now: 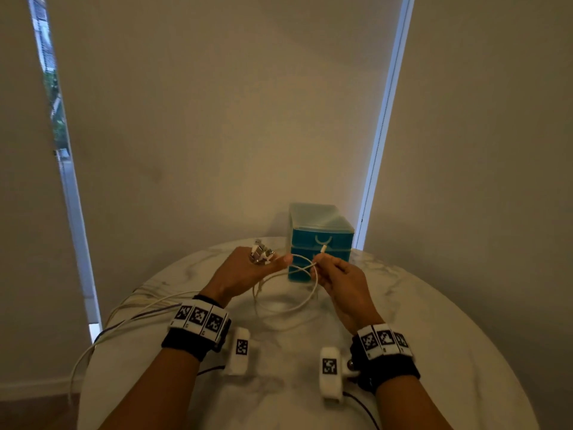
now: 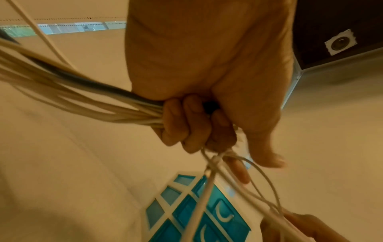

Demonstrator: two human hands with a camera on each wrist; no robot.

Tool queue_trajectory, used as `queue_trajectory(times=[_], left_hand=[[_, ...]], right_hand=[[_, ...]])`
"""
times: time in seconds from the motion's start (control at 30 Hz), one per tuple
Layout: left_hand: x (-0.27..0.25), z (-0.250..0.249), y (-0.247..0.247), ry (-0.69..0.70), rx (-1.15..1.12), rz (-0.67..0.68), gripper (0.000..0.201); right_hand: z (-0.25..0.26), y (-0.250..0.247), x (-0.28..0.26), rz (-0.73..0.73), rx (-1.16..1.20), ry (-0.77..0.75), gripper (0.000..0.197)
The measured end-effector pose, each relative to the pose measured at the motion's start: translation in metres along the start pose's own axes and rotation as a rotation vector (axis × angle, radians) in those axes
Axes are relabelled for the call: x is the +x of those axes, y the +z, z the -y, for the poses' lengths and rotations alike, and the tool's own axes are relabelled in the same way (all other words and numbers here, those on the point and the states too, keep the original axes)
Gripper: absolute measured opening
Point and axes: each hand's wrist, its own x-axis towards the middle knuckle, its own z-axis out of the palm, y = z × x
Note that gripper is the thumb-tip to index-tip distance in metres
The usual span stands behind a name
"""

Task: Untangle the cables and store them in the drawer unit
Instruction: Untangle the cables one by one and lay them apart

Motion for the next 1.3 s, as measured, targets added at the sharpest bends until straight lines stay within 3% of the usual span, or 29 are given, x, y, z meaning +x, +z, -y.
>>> queue_trajectory(times=[0.17,0.3,0.43,0.53,0.7,0.8,0.87,0.93,1.03,1.13,1.23,1.3], left_hand=[[0.005,0.003,-0.003,-0.051,-0.139,-0.227,0.039],[0.010,0.012,-0.014,-0.142,-0.238,-0.413,0.034],[0.012,0.018,-0.017,-0.159,-0.272,-0.501,0.032],[0.011,0.017,-0.014,-0.147,-0.214,-0.526,0.031],[0.013,0.018,-0.021,-0.173,-0.230,-0.671,0.032],[0.011,0.019,-0.028,-0.172,-0.323,-0.802,0.029],[0.010,0.017,-0.025,-0.149,-0.368,-0.818,0.029],[0.012,0.015,-0.019,-0.136,-0.410,-0.764,0.031],[0.017,0.019,-0.014,-0.077,-0.439,-0.633,0.037],[0.015,0.018,-0.013,-0.016,-0.446,-0.532,0.038],[0.010,0.011,-0.012,0.030,-0.403,-0.428,0.039],[0.007,0.008,-0.011,0.046,-0.341,-0.373,0.041]], right_hand=[[0.000,-0.014,0.000,-0.094,0.121,-0.032,0.021],[-0.002,-0.044,0.006,-0.203,0.470,-0.052,0.016],[-0.001,-0.066,0.008,-0.282,0.835,-0.062,0.010],[0.002,-0.075,0.005,-0.264,1.038,-0.059,0.004],[0.008,-0.099,0.010,-0.270,1.240,0.000,0.028],[0.005,-0.114,0.014,-0.375,1.133,0.007,0.039],[0.004,-0.111,0.015,-0.354,1.034,0.016,0.041],[0.008,-0.094,0.016,-0.251,0.900,0.039,0.037],[0.015,-0.054,0.010,-0.053,0.542,0.097,0.015],[0.012,-0.019,-0.005,0.031,0.143,0.173,0.053],[0.003,0.012,-0.023,0.092,-0.346,0.047,0.047],[-0.005,0.025,-0.029,0.136,-0.420,0.001,0.041]])
